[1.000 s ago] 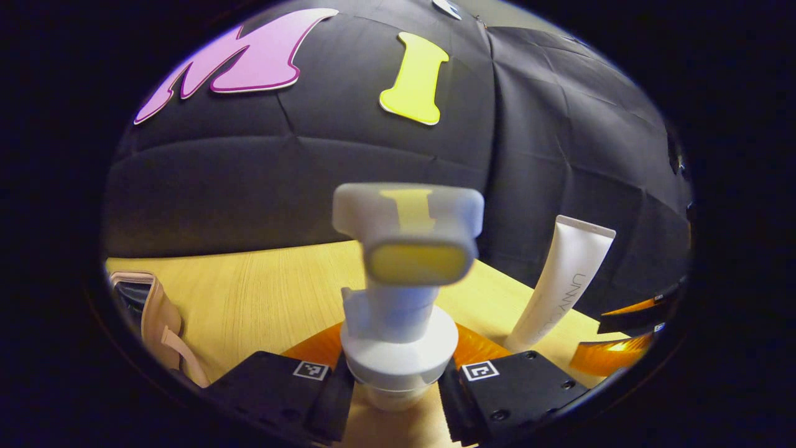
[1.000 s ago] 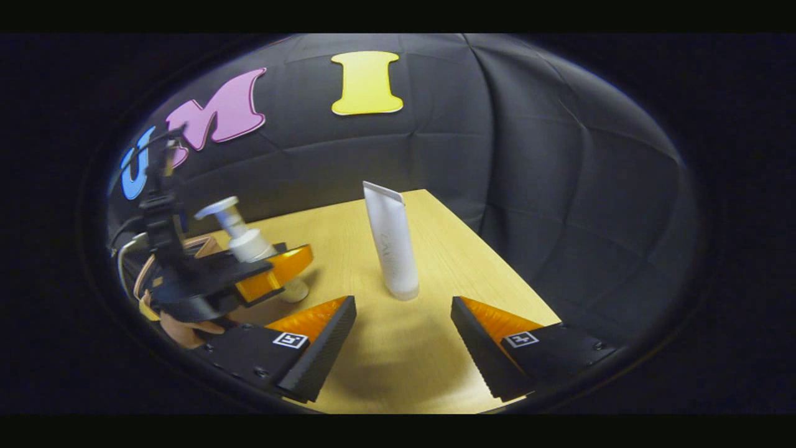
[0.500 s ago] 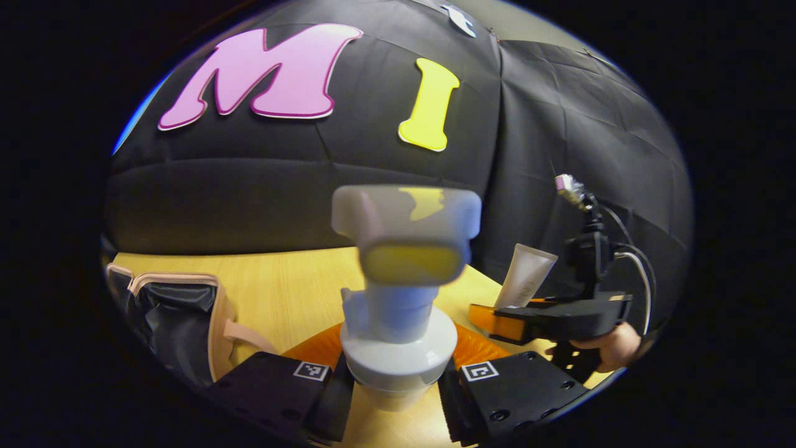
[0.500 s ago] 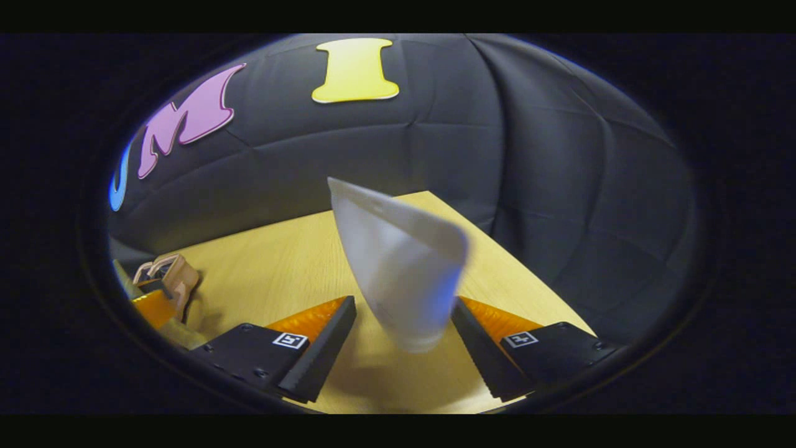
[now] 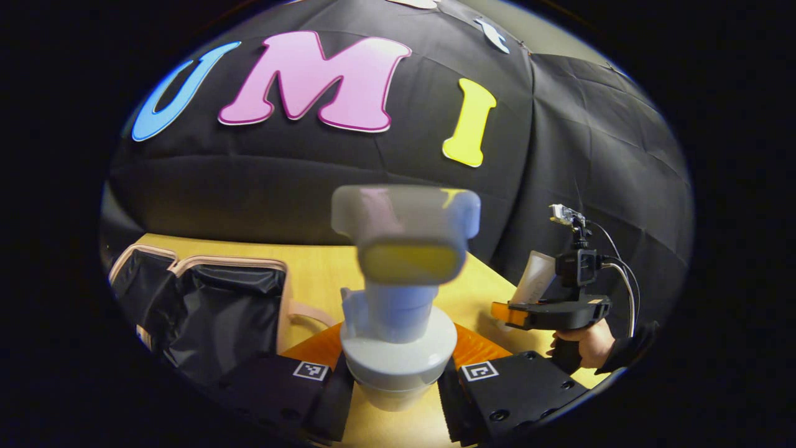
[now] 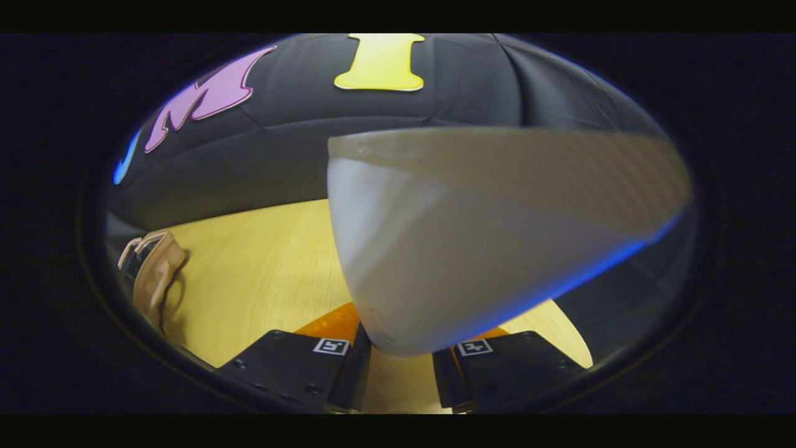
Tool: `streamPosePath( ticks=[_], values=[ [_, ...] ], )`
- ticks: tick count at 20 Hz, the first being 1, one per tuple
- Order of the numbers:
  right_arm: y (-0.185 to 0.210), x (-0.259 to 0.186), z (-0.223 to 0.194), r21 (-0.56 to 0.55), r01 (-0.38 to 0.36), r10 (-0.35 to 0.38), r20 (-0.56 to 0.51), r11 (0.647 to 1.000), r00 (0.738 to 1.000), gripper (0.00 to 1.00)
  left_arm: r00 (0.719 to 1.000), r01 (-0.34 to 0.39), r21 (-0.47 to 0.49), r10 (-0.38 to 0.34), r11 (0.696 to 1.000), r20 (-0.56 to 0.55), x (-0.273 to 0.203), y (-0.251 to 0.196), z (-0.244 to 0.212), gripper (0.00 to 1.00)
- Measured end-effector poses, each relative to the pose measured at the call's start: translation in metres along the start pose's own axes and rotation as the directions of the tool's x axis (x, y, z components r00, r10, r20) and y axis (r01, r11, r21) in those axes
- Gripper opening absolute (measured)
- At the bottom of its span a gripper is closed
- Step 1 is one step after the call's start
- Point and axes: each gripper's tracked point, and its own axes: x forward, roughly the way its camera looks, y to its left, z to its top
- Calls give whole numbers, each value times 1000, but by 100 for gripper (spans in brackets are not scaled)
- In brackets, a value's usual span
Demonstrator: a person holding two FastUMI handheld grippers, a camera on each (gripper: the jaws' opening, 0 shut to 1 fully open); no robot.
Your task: First open the suitcase, pack the skin care products into it, and then close the suitcase.
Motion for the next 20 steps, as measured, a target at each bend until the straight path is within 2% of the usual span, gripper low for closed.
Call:
streamPosePath(
  ticks=[2,7,10,12,14,16,18,20],
  values=[
    [17,-24,19,-28,-36,38,41,999,998,47,999,-32,-20,32,999,5,-19,17,8,62],
    [93,-97,55,-117,-195,204,67,974,977,47,990,-141,-21,141,990,-3,-82,77,33,62],
    [145,-138,70,-125,-298,308,69,946,949,47,976,-202,-49,197,978,-91,-108,127,35,63],
    [175,-157,79,-122,-341,352,85,932,932,47,968,-201,-64,188,977,-165,-115,151,29,62],
    [200,-167,86,-115,-375,386,92,920,918,47,943,-191,-25,177,981,-282,-109,173,12,63],
    [215,-175,88,-100,-386,394,79,917,916,47,914,-185,1,173,983,-367,-100,193,0,63],
    [227,-179,89,-84,-407,413,72,910,908,47,883,-191,-24,161,981,-442,-80,204,-14,63],
    [232,-183,86,-90,-422,428,60,902,902,47,838,-220,-59,158,974,-522,-68,220,-34,63]
  ],
)
